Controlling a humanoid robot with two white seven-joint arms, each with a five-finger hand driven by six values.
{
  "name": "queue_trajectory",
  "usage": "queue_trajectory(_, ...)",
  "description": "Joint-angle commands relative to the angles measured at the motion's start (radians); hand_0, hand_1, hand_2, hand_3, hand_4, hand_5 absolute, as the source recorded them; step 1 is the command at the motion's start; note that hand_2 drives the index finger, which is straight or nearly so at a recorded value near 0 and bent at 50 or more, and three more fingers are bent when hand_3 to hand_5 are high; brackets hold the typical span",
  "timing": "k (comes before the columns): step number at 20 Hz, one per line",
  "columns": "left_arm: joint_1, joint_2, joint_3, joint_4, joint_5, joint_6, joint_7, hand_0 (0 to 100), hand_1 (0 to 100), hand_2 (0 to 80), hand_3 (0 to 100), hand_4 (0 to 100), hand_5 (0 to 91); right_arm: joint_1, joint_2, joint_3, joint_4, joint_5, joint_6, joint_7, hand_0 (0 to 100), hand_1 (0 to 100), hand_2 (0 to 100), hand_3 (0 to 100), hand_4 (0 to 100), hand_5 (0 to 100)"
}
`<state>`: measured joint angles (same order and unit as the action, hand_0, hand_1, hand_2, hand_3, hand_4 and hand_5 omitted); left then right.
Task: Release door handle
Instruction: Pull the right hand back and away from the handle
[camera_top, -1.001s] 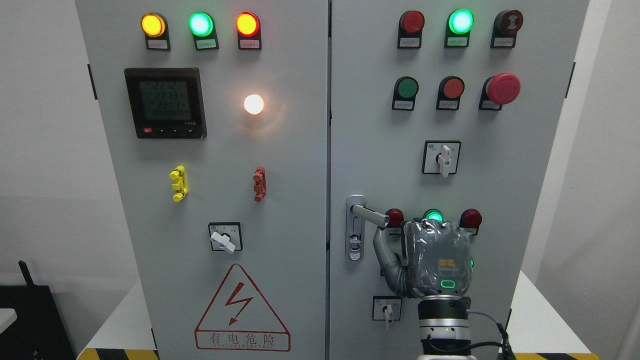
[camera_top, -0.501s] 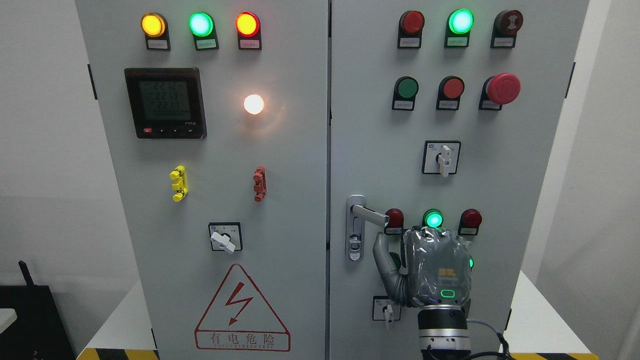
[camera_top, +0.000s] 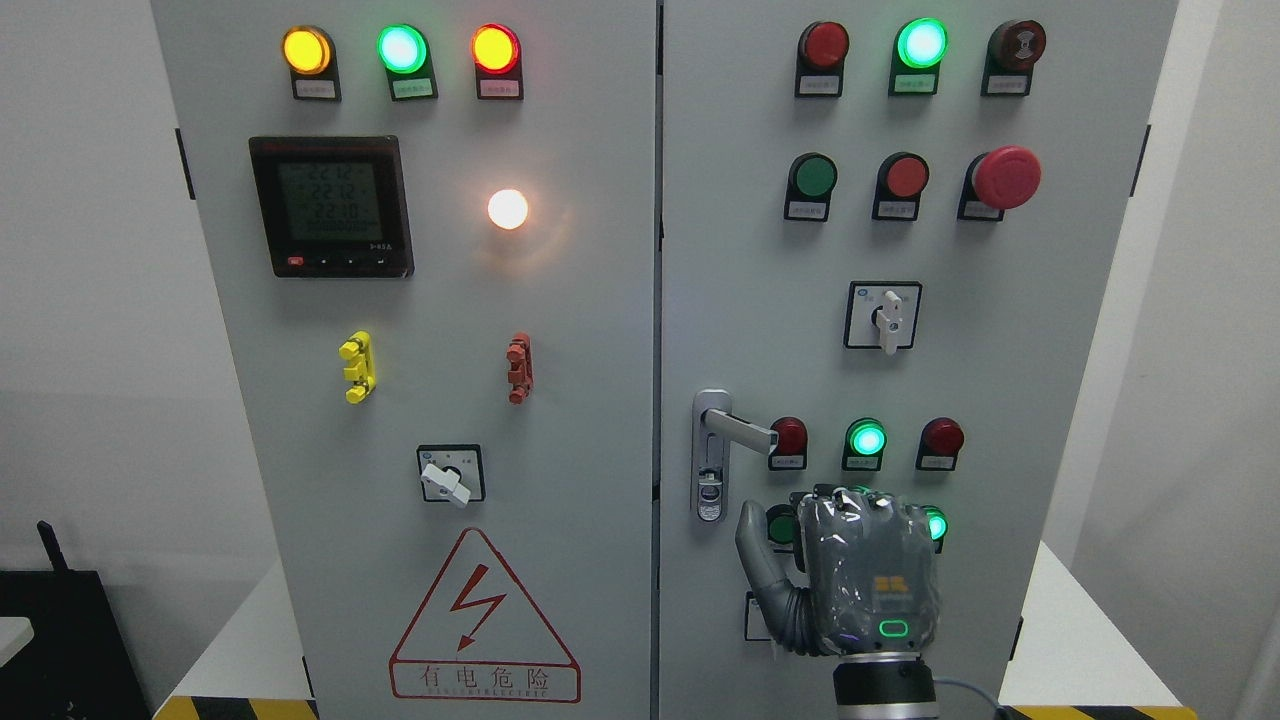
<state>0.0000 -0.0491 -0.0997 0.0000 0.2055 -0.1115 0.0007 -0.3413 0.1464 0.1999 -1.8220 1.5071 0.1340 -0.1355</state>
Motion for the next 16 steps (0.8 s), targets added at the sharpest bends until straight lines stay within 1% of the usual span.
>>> queue_trajectory(1, 0.031, 0.0, 0.0, -0.031, 0.0, 0.0, 0.001, 12, 39, 0.0, 0, 0, 0.0, 0.071, -0.011, 0.003, -0.115, -0.002, -0.036, -0.016, 62, 0, 100, 100, 100, 97)
queue_trajectory(4, 0.031, 0.0, 0.0, -0.031, 0.0, 0.0, 0.001, 12, 39, 0.0, 0, 0, 0.0, 0.088, -0.053, 0.0, -0.135, -0.05, -0.077, -0.07, 62, 0, 100, 100, 100, 97)
queue_trajectory(5, 0.031, 0.0, 0.0, -0.031, 0.0, 0.0, 0.001, 12, 39, 0.0, 0, 0, 0.0, 0.088, -0.074, -0.002, -0.138, -0.068, -0.088, -0.085, 62, 0, 100, 100, 100, 97)
queue_trajectory(8, 0.031, 0.0, 0.0, -0.031, 0.0, 0.0, 0.001, 12, 39, 0.0, 0, 0, 0.0, 0.088, -0.148, -0.001, -0.138, -0.123, -0.09, -0.098, 62, 0, 100, 100, 100, 97)
queue_trajectory(10, 0.031, 0.0, 0.0, -0.031, 0.0, 0.0, 0.001, 12, 39, 0.0, 0, 0, 0.0, 0.084, -0.177, -0.004, -0.14, -0.133, -0.088, -0.099, 62, 0, 100, 100, 100, 97)
queue_trajectory(11, 0.031, 0.0, 0.0, -0.031, 0.0, 0.0, 0.001, 12, 39, 0.0, 0, 0, 0.0, 0.082, -0.201, -0.004, -0.143, -0.143, -0.088, -0.101, 62, 0, 100, 100, 100, 97)
queue_trajectory(13, 0.031, 0.0, 0.0, -0.031, 0.0, 0.0, 0.001, 12, 39, 0.0, 0, 0, 0.0, 0.082, -0.284, -0.001, -0.17, -0.195, -0.088, -0.107, 61, 0, 100, 100, 100, 97)
queue_trajectory(14, 0.031, 0.0, 0.0, -0.031, 0.0, 0.0, 0.001, 12, 39, 0.0, 0, 0, 0.0, 0.082, -0.331, -0.001, -0.175, -0.212, -0.088, -0.107, 61, 0, 100, 100, 100, 97)
queue_trajectory(15, 0.031, 0.0, 0.0, -0.031, 0.0, 0.0, 0.001, 12, 39, 0.0, 0, 0, 0.0, 0.077, -0.367, -0.001, -0.175, -0.226, -0.086, -0.108, 61, 0, 100, 100, 100, 97)
queue_trajectory(16, 0.031, 0.0, 0.0, -0.031, 0.0, 0.0, 0.001, 12, 39, 0.0, 0, 0, 0.0, 0.076, -0.395, -0.002, -0.175, -0.25, -0.083, -0.111, 60, 0, 100, 100, 100, 97)
